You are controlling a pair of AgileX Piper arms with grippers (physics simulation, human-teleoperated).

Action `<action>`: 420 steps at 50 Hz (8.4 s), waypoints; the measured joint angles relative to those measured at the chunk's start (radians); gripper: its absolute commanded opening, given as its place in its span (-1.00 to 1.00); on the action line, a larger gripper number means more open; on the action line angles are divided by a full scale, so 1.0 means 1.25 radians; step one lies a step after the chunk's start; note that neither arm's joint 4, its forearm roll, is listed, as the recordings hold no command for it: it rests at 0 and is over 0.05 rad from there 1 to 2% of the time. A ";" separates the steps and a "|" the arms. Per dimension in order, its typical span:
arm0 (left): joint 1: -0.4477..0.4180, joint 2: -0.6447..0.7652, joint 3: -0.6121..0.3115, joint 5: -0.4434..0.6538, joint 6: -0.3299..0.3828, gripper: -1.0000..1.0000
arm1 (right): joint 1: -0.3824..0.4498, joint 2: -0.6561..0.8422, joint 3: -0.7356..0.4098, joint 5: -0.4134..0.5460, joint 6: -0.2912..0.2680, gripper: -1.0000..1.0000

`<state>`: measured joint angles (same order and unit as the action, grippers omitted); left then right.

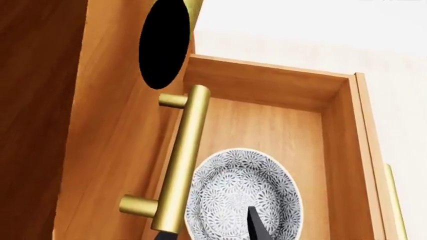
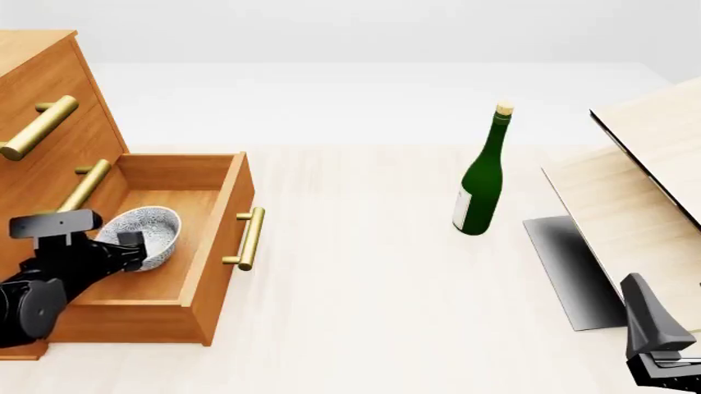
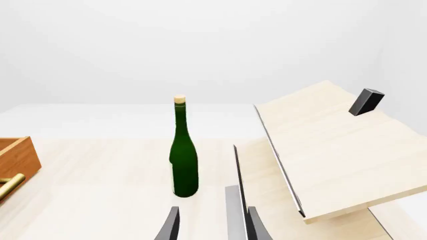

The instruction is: Put the bowl in the bottom drawer of the cabinet and close it.

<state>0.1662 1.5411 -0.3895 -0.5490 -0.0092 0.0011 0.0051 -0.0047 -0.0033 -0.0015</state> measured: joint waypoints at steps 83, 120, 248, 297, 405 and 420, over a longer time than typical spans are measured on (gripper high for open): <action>-0.084 -0.243 0.052 0.093 0.048 1.00 | 0.000 0.000 0.000 0.000 0.000 1.00; -0.174 -0.314 0.059 0.116 0.074 1.00 | 0.000 0.000 0.000 0.000 0.000 1.00; -0.639 -0.478 -0.033 0.360 0.055 1.00 | 0.000 0.000 0.000 0.000 0.000 1.00; -0.755 -0.360 0.020 0.264 -0.109 1.00 | 0.000 0.000 0.000 0.000 0.000 1.00; -0.463 -0.213 0.217 0.028 -0.337 1.00 | 0.000 0.000 0.000 0.000 0.000 1.00; -0.401 -0.256 0.239 0.047 -0.315 1.00 | 0.000 0.000 0.000 0.000 0.000 1.00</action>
<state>-0.3350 1.2209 -0.0911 -0.4901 -0.4025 0.0011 0.0051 -0.0047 -0.0033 -0.0015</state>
